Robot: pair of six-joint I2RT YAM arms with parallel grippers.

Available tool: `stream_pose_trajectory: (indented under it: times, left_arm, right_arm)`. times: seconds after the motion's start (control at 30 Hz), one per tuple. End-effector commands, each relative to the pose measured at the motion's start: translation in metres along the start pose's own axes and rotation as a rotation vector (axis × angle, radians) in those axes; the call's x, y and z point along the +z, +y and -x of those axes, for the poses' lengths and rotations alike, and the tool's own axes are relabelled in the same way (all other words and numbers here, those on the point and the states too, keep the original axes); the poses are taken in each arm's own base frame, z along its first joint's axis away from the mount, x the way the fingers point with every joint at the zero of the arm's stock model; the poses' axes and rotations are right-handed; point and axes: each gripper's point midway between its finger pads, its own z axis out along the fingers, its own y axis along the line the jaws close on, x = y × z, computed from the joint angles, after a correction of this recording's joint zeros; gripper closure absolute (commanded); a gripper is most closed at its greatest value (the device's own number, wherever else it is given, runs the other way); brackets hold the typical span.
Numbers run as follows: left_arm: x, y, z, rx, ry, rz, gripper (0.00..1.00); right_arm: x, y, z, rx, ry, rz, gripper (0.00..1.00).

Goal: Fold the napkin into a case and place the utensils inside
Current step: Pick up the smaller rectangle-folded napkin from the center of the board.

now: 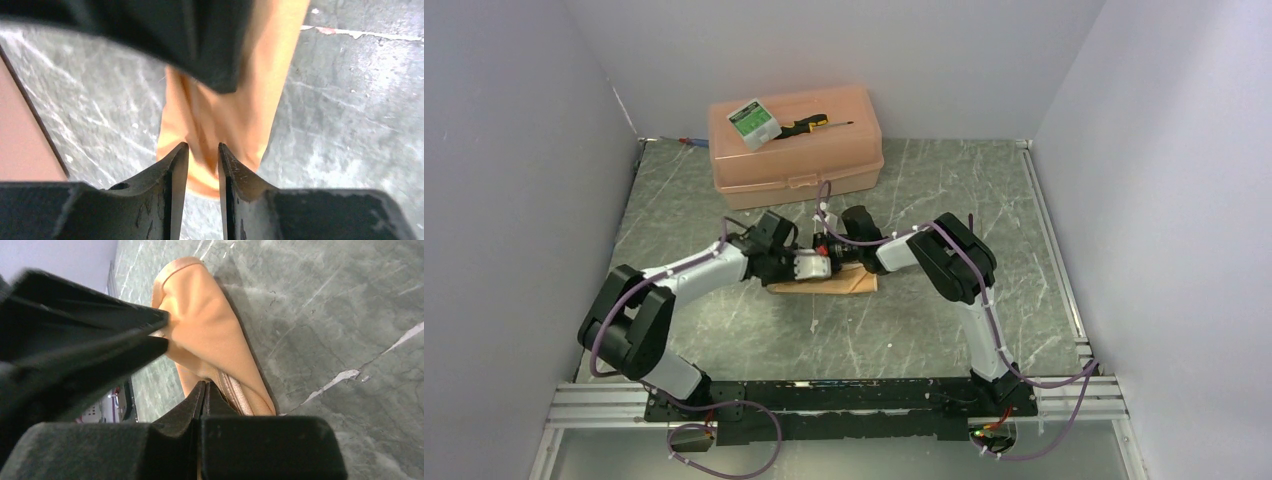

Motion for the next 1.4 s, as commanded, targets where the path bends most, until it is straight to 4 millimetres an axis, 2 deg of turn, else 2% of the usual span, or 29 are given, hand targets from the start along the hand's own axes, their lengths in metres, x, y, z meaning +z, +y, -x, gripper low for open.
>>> stream_pose_trajectory:
  times: [0.0, 0.13, 0.23, 0.27, 0.33, 0.37, 0.4, 0.63, 0.83, 0.93, 1.1, 1.2, 1.37]
  left_arm:
    - [-0.036, -0.013, 0.012, -0.266, -0.07, -0.184, 0.66]
    - [-0.066, -0.005, 0.028, -0.278, -0.18, -0.19, 0.64]
    - [-0.079, -0.003, 0.036, -0.264, -0.243, -0.191, 0.59]
    - [-0.08, -0.005, 0.035, -0.244, -0.261, -0.192, 0.51]
    - [-0.076, -0.011, 0.027, -0.178, -0.285, -0.19, 0.19]
    - [-0.073, -0.013, 0.022, -0.125, -0.297, -0.187, 0.07]
    - [-0.07, -0.014, 0.018, -0.074, -0.306, -0.182, 0.06]
    - [-0.045, -0.009, 0.004, 0.184, -0.31, -0.159, 0.05]
    - [-0.018, -0.006, -0.007, 0.425, -0.302, -0.01, 0.05]
    - [-0.006, -0.009, -0.018, 0.458, -0.256, -0.016, 0.05]
    - [0.006, 0.002, -0.024, 0.468, -0.219, 0.025, 0.05]
    - [0.005, -0.008, -0.023, 0.497, -0.237, 0.002, 0.05]
    - [-0.003, -0.039, -0.017, 0.529, -0.307, -0.128, 0.07]
  right_arm:
    - [-0.009, -0.019, -0.026, 0.04, 0.06, -0.061, 1.0]
    - [-0.009, -0.02, -0.027, 0.034, 0.064, -0.06, 1.0]
    - [-0.009, -0.02, -0.026, 0.03, 0.065, -0.058, 1.0]
    - [-0.009, -0.019, -0.026, 0.028, 0.064, -0.058, 1.0]
    - [-0.009, -0.019, -0.026, 0.029, 0.064, -0.059, 1.0]
    - [-0.009, -0.018, -0.025, 0.029, 0.064, -0.057, 1.0]
    - [-0.009, -0.018, -0.026, 0.027, 0.065, -0.056, 1.0]
    - [-0.009, -0.021, -0.029, 0.034, 0.066, -0.057, 1.0]
    - [-0.008, -0.023, -0.031, 0.046, 0.071, -0.055, 1.0]
    - [-0.007, -0.023, -0.031, 0.051, 0.072, -0.05, 1.0]
    - [-0.006, -0.022, -0.031, 0.059, 0.069, -0.039, 1.0]
    - [-0.007, -0.021, -0.033, 0.061, 0.069, -0.038, 1.0]
    - [-0.008, -0.019, -0.031, 0.062, 0.063, -0.03, 1.0]
